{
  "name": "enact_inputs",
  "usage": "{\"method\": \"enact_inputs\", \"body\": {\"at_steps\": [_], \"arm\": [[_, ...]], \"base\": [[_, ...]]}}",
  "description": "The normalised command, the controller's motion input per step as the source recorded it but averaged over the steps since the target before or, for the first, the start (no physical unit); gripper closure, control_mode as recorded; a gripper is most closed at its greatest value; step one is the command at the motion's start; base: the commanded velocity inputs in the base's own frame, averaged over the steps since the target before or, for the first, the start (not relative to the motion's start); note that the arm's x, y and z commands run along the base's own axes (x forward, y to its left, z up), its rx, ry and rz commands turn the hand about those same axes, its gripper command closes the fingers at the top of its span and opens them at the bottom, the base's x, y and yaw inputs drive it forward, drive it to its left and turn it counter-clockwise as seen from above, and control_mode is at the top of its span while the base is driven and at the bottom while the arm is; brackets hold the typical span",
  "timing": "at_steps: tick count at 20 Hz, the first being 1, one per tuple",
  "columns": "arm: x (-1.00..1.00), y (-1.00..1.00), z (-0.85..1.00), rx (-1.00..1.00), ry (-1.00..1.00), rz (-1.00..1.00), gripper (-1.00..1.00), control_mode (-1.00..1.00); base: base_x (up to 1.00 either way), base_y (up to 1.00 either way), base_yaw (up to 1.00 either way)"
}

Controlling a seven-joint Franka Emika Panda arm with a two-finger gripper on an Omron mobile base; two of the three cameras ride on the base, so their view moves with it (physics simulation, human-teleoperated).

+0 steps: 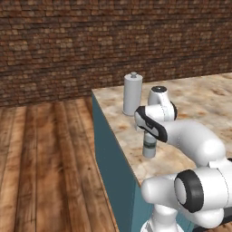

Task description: Move the drinks to the dining counter.

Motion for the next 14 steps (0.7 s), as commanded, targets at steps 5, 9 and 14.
{"method": "enact_inputs", "body": {"at_steps": [5,9,14], "arm": [[0.0,0.0,0.02,0.0,0.0,0.0,-1.0,-1.0],[-0.06,0.0,0.18,0.0,0.0,0.0,-1.0,-1.0],[-0.16,0.0,0.42,0.0,-0.02,0.0,-1.0,-1.0]], "base": [[0.0,0.0,0.0],[0.0,0.0,0.0],[0.0,0.0,0.0]]}}
